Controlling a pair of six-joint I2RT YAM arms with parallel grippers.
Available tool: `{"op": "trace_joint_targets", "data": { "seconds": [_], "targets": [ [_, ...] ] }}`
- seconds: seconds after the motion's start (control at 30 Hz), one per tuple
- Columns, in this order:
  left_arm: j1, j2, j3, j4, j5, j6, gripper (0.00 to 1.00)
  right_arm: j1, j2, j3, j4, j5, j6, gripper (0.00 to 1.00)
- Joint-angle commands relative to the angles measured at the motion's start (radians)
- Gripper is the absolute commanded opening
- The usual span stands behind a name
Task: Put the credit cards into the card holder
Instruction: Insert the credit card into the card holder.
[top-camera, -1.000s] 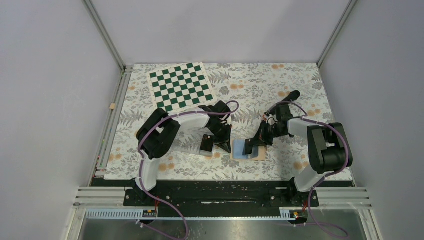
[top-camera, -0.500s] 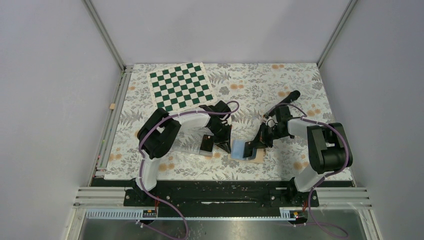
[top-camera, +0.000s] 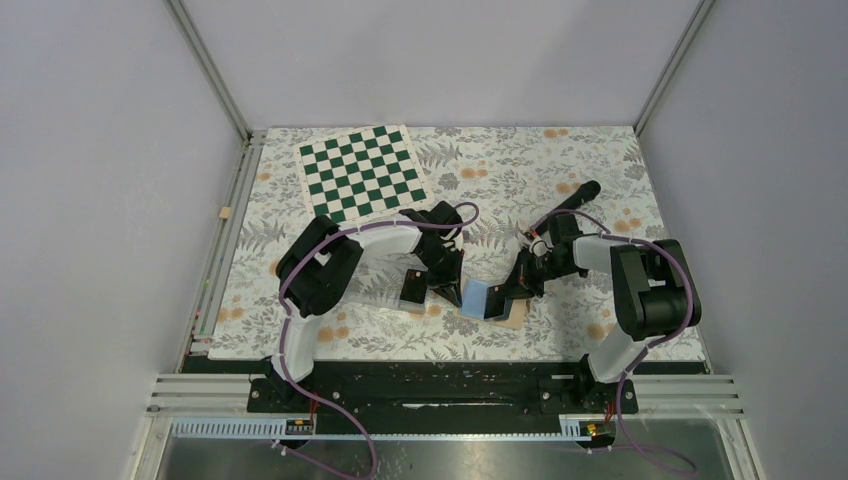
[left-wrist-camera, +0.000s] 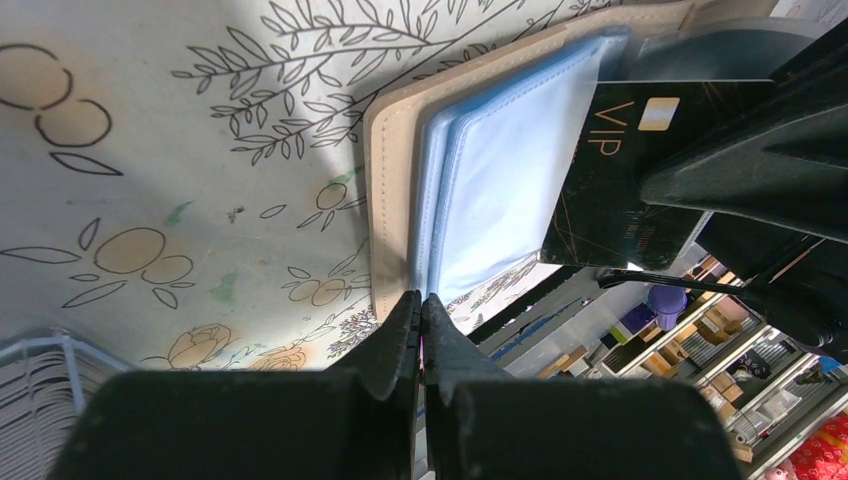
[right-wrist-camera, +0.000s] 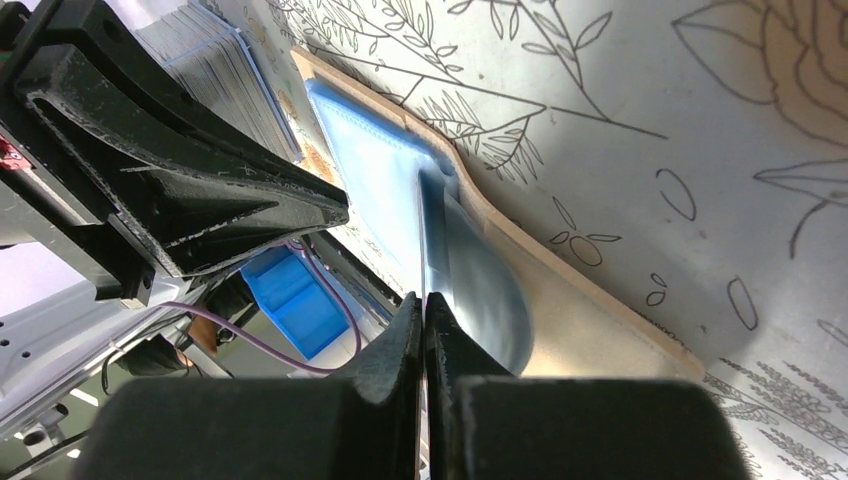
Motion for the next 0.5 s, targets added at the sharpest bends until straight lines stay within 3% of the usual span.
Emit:
{"op": "trace_joint_targets", "data": {
  "seconds": [0.0,0.47],
  "targets": [
    [-0.005,0.047,0.009,0.021,-0.007,0.031,0.00,0.009,0.018,0.046,0.004,-0.005,-0.015,0.00],
    [-0.004,0.052,0.005,0.020,0.006,0.035,0.00,0.058,0.057,0.118,-0.033,0.077,-0.070,0.00]
  ]
}}
